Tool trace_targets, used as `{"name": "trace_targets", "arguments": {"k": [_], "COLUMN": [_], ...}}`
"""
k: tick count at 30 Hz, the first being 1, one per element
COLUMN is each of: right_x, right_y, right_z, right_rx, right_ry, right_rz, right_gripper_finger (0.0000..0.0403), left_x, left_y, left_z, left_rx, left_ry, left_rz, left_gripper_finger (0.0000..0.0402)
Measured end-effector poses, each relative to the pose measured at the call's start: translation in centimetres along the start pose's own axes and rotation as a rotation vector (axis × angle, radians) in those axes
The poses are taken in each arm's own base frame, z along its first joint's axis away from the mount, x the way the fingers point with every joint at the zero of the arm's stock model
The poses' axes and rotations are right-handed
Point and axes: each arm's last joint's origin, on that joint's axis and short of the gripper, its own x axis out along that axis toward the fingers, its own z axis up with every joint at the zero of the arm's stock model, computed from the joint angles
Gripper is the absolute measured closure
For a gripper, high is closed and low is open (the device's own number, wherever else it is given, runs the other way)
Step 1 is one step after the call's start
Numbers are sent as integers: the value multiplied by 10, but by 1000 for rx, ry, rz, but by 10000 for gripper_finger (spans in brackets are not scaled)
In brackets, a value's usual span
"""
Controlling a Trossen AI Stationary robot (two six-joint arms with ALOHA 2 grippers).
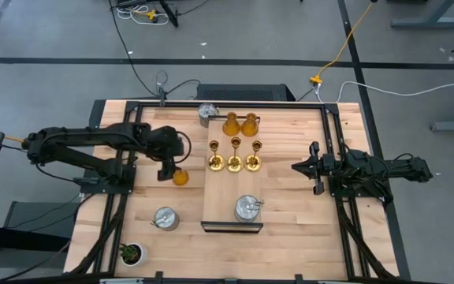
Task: Pick & Place candle stick holders
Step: Put the glass candle holder on the shelf aligned with the other glass candle holder
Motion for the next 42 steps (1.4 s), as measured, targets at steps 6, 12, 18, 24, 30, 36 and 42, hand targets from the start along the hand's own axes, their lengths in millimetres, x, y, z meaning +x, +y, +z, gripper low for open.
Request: {"name": "trace_targets", "arguments": {"k": [6, 12, 18, 24, 30, 36, 42], "right_x": [0, 0, 0, 0, 0, 0, 0], "right_y": [0, 0, 0, 0, 0, 0, 0], "right_z": [0, 0, 0, 0, 0, 0, 0], "right_rx": [0, 0, 0, 0, 0, 0, 0], "right_ry": [0, 0, 0, 0, 0, 0, 0], "right_rz": [0, 0, -2, -3, 0, 1, 1], "right_gripper_finger": [376, 376, 376, 376, 376, 376, 376], "left_x": [14, 35, 49, 60, 64, 64, 67], "left_y": [-1, -3, -4, -5, -5, -5, -5], "left_z": [-6, -14, -15, -13, -13, -14, -13], "left_rx": [2, 0, -4, -4, -6, 8, 31], "left_ry": [61, 142, 197, 219, 234, 246, 250], "left_rz": [-3, -34, -50, -73, -72, -68, -64], "left_gripper_finger": [60, 60, 60, 60, 60, 60, 60]}}
